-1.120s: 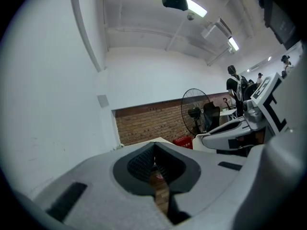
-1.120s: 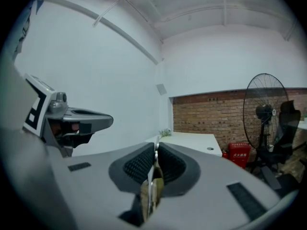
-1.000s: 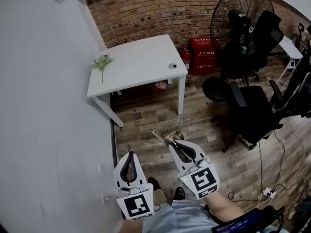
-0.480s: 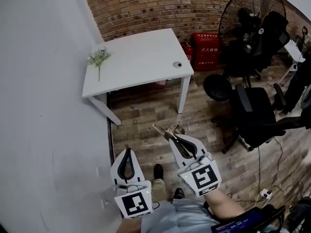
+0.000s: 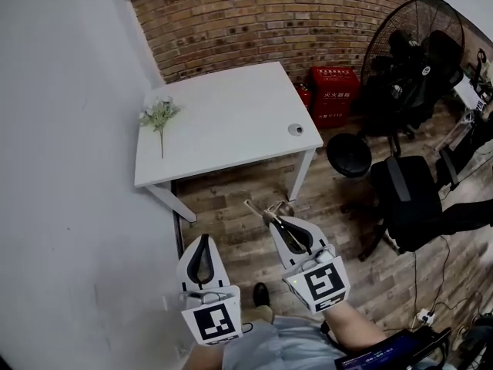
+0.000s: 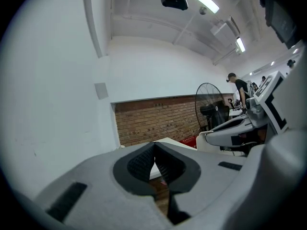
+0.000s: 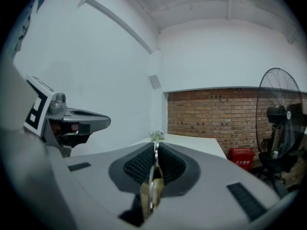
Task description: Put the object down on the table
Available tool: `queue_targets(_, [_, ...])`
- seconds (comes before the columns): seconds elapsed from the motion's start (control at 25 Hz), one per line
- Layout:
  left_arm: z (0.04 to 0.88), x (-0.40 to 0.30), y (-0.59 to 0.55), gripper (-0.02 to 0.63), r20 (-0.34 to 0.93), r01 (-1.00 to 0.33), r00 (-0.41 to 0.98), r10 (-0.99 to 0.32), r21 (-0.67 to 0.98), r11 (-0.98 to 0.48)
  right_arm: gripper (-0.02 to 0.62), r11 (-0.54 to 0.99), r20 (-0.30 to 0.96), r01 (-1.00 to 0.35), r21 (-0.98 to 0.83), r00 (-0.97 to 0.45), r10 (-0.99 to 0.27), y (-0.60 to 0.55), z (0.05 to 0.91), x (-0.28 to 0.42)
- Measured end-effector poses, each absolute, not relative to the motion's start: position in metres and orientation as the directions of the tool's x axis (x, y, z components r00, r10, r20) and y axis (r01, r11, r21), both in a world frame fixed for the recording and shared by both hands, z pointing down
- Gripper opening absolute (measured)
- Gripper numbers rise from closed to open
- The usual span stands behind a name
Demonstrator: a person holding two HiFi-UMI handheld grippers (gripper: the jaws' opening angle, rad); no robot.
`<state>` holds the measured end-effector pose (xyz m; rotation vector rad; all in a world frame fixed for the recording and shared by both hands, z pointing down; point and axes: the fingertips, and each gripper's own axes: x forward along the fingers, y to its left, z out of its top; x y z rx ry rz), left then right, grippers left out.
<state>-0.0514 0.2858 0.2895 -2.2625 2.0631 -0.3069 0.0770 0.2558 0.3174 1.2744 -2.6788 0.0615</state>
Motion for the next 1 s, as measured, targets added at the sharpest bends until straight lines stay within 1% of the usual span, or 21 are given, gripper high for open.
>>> queue_targets(0.2, [0.276, -0.077, 0.248, 0.008, 0.058, -0.976, 0.101, -0.993, -0.189, -0.110, 0.034, 0.609, 0.122, -0.789, 0.082, -0.599, -0.791, 0.217, 0.305, 0.055])
queue_targets(0.52, [0.270, -0.094, 0.210, 0.009, 0.037, -0.972, 0.130, -0.991, -0.192, -0.135, 0.034, 0.597, 0.107, -0.799, 0.068, -0.589, -0.801, 0.187, 0.289, 0.031])
queue_targets(1.0, [0.297, -0.080, 0.174, 0.008, 0.100, -0.964, 0.174, -0.980, -0.186, -0.190, 0.034, 0.558, 0.131, -0.829, 0.029, -0.550, -0.825, 0.155, 0.307, 0.047])
